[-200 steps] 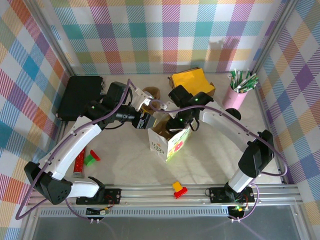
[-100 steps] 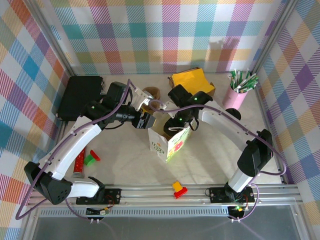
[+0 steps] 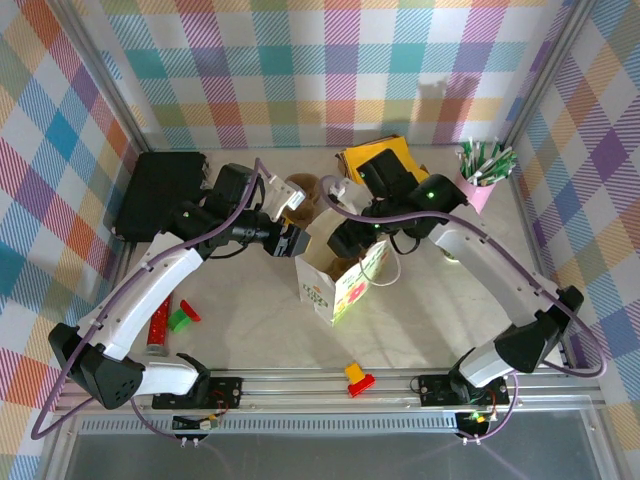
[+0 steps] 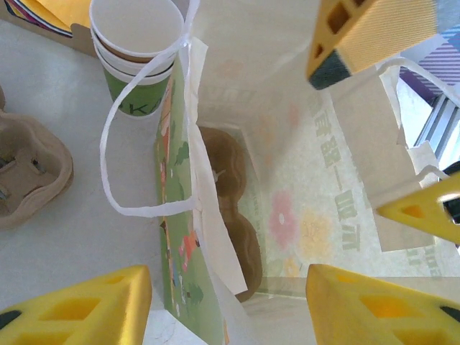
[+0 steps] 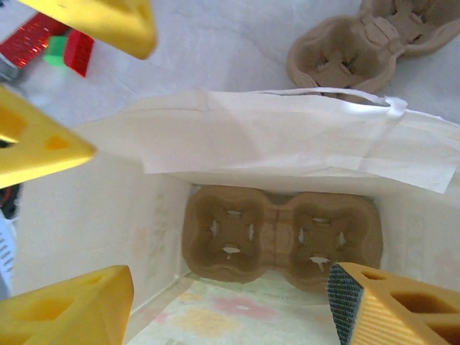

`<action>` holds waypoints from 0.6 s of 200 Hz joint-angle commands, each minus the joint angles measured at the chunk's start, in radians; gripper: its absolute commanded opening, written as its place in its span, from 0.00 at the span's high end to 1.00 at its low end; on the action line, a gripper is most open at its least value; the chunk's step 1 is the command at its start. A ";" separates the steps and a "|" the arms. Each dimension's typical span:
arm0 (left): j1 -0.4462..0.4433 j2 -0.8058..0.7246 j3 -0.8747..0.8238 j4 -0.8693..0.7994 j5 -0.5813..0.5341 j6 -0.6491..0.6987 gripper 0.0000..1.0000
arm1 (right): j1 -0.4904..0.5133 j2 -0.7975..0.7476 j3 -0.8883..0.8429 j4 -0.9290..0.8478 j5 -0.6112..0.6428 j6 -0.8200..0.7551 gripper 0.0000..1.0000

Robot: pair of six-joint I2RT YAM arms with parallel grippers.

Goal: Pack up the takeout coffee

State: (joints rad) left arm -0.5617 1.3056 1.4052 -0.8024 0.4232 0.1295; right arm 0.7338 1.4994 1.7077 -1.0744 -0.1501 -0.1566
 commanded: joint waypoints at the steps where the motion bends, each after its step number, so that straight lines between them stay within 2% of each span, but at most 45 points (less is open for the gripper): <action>1: -0.003 -0.019 0.044 -0.021 -0.024 -0.024 0.41 | 0.005 -0.040 -0.007 -0.009 -0.065 0.028 0.27; 32: -0.012 -0.023 0.093 -0.058 -0.048 -0.061 0.43 | 0.005 -0.115 -0.093 0.014 -0.063 0.051 0.29; 61: -0.043 -0.020 0.169 -0.093 -0.076 -0.124 0.50 | 0.003 -0.211 -0.159 0.055 -0.036 0.170 0.30; 88: -0.108 -0.003 0.248 -0.120 -0.158 -0.184 0.55 | -0.001 -0.320 -0.212 0.109 0.066 0.347 0.30; 103: -0.155 0.027 0.301 -0.136 -0.180 -0.208 0.58 | -0.009 -0.378 -0.258 0.148 0.113 0.455 0.24; 120: -0.224 0.075 0.369 -0.170 -0.230 -0.208 0.58 | -0.024 -0.430 -0.313 0.188 0.149 0.559 0.23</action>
State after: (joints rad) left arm -0.7097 1.3243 1.6920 -0.9150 0.2714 -0.0368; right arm 0.7265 1.1297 1.4551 -0.9707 -0.0849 0.1829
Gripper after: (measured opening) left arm 0.420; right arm 0.766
